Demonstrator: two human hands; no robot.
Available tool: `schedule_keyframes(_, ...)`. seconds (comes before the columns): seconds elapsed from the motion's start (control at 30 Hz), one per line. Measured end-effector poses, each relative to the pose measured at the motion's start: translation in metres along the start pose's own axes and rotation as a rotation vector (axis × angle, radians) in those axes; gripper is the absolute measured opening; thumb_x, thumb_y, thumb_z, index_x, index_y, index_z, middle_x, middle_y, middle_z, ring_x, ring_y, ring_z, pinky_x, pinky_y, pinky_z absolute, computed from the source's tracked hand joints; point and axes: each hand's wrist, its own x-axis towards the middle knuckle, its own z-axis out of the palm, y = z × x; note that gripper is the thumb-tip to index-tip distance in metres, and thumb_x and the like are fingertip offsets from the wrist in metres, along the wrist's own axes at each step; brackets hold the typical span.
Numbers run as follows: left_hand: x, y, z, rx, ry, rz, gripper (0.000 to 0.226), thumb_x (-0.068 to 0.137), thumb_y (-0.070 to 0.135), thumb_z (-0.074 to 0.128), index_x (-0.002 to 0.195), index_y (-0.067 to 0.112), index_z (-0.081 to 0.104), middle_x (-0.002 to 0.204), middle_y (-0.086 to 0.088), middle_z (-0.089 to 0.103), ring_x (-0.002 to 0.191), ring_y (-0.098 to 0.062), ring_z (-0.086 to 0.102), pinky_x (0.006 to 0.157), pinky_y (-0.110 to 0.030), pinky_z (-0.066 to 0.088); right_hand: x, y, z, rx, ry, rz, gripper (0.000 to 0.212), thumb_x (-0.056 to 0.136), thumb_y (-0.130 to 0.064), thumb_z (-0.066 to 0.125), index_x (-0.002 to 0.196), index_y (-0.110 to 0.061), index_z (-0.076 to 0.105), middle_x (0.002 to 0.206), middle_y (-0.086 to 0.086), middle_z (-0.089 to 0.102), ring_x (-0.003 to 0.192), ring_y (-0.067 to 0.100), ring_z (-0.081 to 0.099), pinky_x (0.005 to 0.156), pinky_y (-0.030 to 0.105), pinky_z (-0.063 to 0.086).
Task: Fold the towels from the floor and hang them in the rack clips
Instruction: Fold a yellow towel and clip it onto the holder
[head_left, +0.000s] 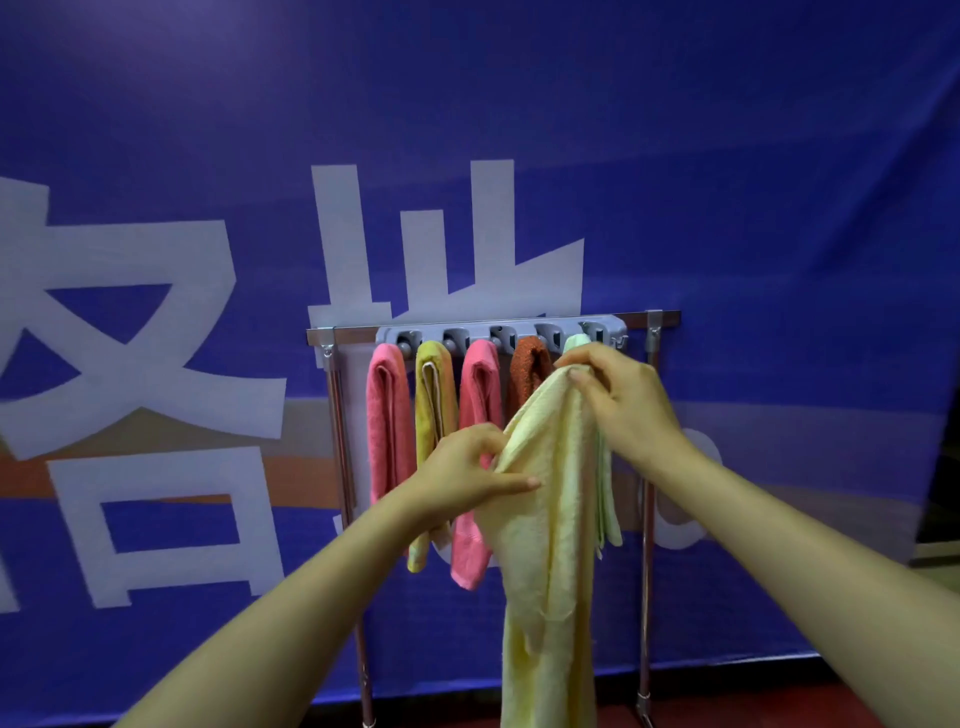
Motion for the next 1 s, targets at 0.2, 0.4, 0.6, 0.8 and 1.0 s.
schedule_keyframes(0.2, -0.001, -0.015, -0.033, -0.065, -0.013, -0.097, 0.026, 0.074, 0.024, 0.077, 0.071, 0.008, 0.056, 0.069, -0.001, 0.045, 0.064, -0.011, 0.043, 0.063, -0.029, 0.036, 0.003, 0.014, -0.016, -0.064, 0.016, 0.055, 0.018, 0.092, -0.011, 0.051, 0.1, -0.015, 0.067, 0.095, -0.004, 0.069, 0.089, 0.008, 0.059, 0.072, 0.007, 0.039)
schedule_keyframes(0.4, 0.013, 0.006, -0.057, 0.143, 0.061, -0.01, 0.036, 0.075, 0.019, 0.075, 0.061, 0.018, 0.041, 0.061, 0.005, 0.038, 0.054, -0.007, 0.034, 0.055, -0.024, 0.031, 0.008, 0.014, -0.018, -0.066, 0.084, 0.04, 0.019, 0.092, -0.01, 0.051, 0.101, -0.012, 0.067, 0.095, -0.003, 0.068, 0.087, 0.008, 0.058, 0.069, 0.003, 0.038)
schedule_keyframes(0.6, 0.011, 0.004, -0.056, 0.161, 0.198, -0.003, 0.04, 0.077, 0.019, 0.072, 0.057, 0.018, 0.038, 0.059, 0.003, 0.035, 0.053, -0.01, 0.031, 0.053, -0.025, 0.027, 0.003, 0.019, -0.018, -0.124, -0.003, 0.043, 0.019, 0.093, -0.013, 0.052, 0.102, -0.013, 0.068, 0.097, 0.002, 0.071, 0.088, 0.013, 0.062, 0.069, 0.015, 0.042)
schedule_keyframes(0.8, 0.011, 0.003, -0.053, -0.095, 0.331, -0.078, 0.032, 0.076, 0.017, 0.075, 0.065, 0.012, 0.044, 0.063, 0.003, 0.041, 0.058, -0.009, 0.039, 0.054, -0.019, 0.035, 0.001, 0.018, -0.015, -0.141, 0.011, 0.068, 0.019, 0.093, -0.013, 0.05, 0.101, -0.01, 0.067, 0.093, 0.005, 0.07, 0.082, 0.016, 0.06, 0.067, 0.021, 0.044)
schedule_keyframes(1.0, 0.009, 0.009, -0.054, -0.254, 0.311, -0.087, 0.032, 0.077, 0.026, 0.073, 0.068, 0.012, 0.047, 0.066, 0.002, 0.046, 0.059, -0.005, 0.045, 0.054, -0.016, 0.04, 0.003, 0.02, -0.016, -0.08, 0.023, 0.156, 0.017, 0.092, -0.015, 0.052, 0.1, -0.012, 0.067, 0.089, -0.004, 0.064, 0.079, 0.007, 0.055, 0.059, 0.003, 0.037)
